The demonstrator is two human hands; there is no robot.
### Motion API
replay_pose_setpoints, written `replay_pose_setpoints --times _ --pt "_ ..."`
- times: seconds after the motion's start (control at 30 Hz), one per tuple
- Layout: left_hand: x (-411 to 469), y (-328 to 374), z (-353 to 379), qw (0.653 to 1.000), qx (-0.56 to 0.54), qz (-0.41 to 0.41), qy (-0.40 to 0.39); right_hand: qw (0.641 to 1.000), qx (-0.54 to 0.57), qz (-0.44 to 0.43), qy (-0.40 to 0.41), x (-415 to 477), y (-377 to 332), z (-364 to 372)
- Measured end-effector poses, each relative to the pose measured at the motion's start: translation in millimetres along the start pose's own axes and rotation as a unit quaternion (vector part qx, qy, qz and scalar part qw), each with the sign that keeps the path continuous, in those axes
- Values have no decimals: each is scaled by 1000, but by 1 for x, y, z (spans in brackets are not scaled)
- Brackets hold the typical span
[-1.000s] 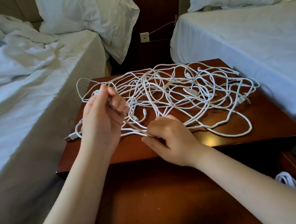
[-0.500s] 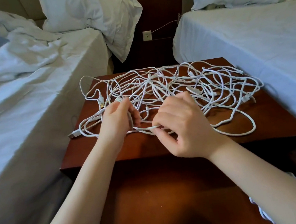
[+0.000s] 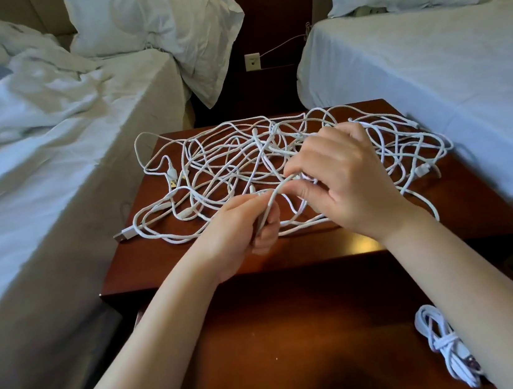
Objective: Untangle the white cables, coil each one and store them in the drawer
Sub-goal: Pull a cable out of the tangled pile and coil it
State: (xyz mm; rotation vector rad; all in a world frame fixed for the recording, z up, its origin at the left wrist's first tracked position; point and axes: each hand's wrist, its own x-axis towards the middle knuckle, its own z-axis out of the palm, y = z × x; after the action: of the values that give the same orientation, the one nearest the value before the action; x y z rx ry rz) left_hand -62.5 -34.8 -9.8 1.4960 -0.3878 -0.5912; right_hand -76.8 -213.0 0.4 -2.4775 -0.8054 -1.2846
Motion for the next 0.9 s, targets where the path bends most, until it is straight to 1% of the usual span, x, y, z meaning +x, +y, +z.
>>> replay_pose_setpoints --times 0.1,0.23,0.33,0.47,0.63,0.73,0.8,0.9 --pt "0 -1 1 998 -44 -17 -43 1000 -10 8 -18 -1 5 2" --pt "-3 1 -1 992 -31 -17 -120 999 -9 11 -52 -6 10 7" --pt "-5 4 -4 988 -42 -5 -147 997 4 17 -75 -8 8 12" --pt "-6 5 -9 978 -97 12 -182 993 41 26 -106 -10 -4 17" --pt "-4 5 -12 962 -156 47 -219 993 50 23 -107 -12 -11 22" --pt "-2 4 -14 950 -198 60 -232 990 45 36 -127 -14 -13 24" --pt "0 3 -14 947 -221 67 -222 989 31 41 -137 -15 -16 25" --pt "0 4 -15 944 -256 79 -191 986 -42 34 -156 -15 -25 30"
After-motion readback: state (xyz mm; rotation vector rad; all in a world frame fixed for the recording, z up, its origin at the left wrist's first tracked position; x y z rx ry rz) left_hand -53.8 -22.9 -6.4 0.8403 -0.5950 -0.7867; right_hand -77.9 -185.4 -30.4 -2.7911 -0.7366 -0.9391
